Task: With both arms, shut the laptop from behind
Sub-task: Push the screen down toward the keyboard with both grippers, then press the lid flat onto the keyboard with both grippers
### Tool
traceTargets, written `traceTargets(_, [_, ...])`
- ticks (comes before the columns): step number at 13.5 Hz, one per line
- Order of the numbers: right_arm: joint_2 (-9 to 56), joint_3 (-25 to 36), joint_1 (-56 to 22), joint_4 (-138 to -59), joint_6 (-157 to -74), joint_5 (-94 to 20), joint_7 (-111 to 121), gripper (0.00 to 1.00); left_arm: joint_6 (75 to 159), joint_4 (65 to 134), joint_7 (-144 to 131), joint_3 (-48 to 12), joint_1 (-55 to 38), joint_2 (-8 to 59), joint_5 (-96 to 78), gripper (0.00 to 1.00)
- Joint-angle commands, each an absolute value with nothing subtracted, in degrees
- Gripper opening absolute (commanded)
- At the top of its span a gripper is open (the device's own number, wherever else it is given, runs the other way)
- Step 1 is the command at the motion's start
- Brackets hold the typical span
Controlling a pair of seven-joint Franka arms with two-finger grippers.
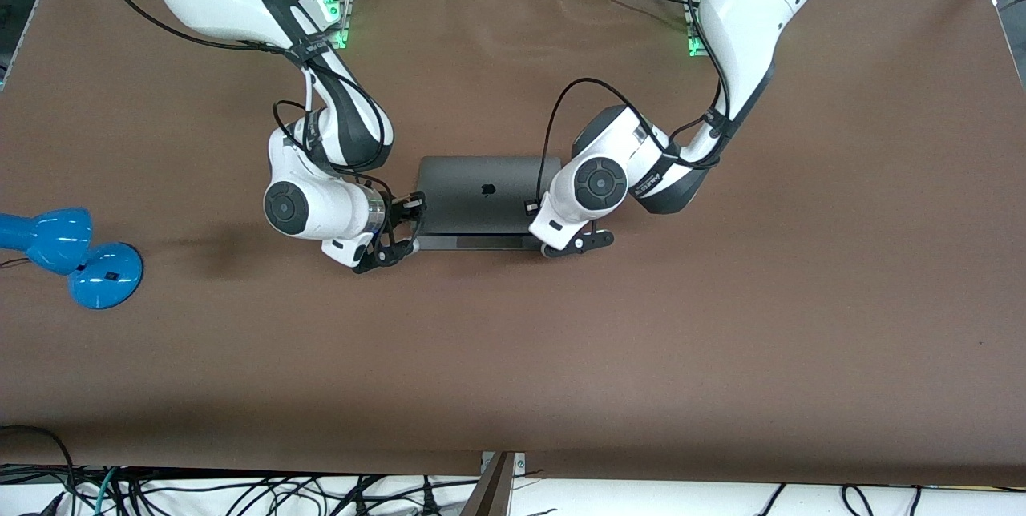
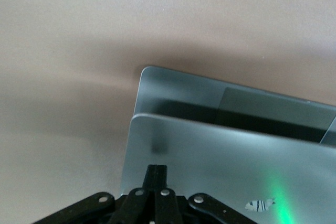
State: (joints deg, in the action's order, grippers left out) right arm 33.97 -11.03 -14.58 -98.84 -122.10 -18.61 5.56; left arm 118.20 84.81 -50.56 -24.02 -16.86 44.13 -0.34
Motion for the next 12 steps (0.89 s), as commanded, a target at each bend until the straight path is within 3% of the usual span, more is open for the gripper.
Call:
traceTargets(1, [34.63, -10.81, -14.77, -98.53, -122.96, -17.75, 6.33, 0.0, 117.95, 80.86, -50.89, -23.64, -17.66, 47.1, 1.14, 0.0])
traceTargets(12, [36.91, -10.81, -15.03, -98.44, -127.62, -17.84, 7.82, 0.0, 118.21, 80.07, -50.45, -21.19, -18.98, 48.34, 1.14, 0.0])
